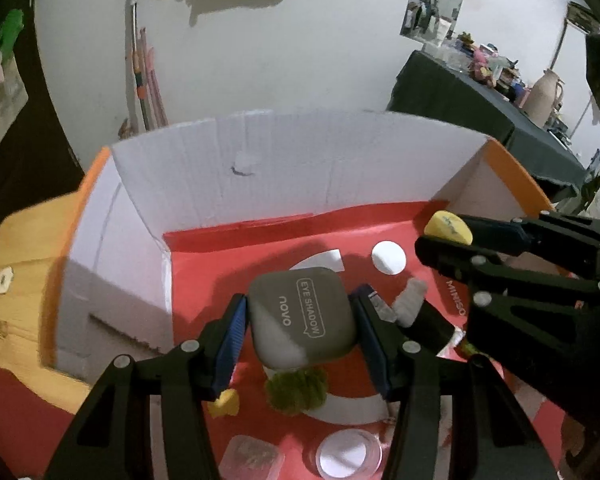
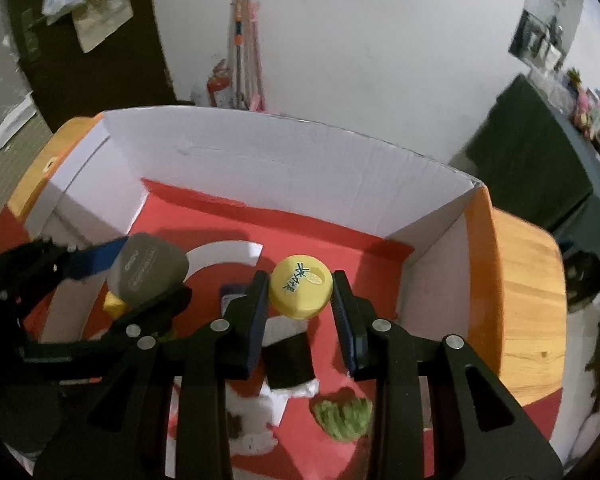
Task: Organize objects
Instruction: 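Carry the grey case and yellow cap into the cardboard box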
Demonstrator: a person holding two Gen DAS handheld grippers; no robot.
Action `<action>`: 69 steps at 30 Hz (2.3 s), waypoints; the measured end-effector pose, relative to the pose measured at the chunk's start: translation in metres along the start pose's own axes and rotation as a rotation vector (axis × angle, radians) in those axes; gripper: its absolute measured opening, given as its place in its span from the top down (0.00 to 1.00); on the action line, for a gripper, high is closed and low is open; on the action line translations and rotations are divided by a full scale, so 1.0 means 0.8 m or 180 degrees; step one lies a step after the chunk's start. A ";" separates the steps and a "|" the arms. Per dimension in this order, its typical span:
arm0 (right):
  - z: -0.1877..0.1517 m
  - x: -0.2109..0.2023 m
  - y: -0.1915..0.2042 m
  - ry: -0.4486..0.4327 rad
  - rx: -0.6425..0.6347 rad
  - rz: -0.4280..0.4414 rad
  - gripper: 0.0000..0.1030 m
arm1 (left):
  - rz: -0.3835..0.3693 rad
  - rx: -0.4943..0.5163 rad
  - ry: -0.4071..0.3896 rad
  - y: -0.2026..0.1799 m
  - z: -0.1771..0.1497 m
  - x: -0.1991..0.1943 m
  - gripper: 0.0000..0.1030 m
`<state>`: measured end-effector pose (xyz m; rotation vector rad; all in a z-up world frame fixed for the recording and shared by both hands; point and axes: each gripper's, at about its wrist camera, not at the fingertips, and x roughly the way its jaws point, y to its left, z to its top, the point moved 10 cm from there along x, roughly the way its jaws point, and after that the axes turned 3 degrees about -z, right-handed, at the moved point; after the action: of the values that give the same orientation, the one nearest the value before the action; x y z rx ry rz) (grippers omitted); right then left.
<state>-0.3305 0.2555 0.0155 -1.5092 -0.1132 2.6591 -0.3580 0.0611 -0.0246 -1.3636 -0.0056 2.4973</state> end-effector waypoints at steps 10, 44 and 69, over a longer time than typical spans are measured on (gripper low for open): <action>0.002 0.039 -0.010 0.0271 0.0000 -0.0129 0.71 | 0.0088 -0.0090 0.0115 0.019 0.000 0.028 0.46; -0.031 0.068 -0.036 0.0543 0.0092 -0.0248 0.71 | 0.0147 -0.0076 0.0320 0.006 -0.003 0.058 0.46; -0.037 0.062 -0.026 0.0528 0.0038 -0.0292 0.70 | 0.0092 -0.0152 0.0319 0.011 -0.005 0.054 0.45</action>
<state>-0.3297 0.2820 -0.0394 -1.6702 -0.1511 2.4491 -0.3790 0.0632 -0.0631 -1.5169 -0.0244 2.4641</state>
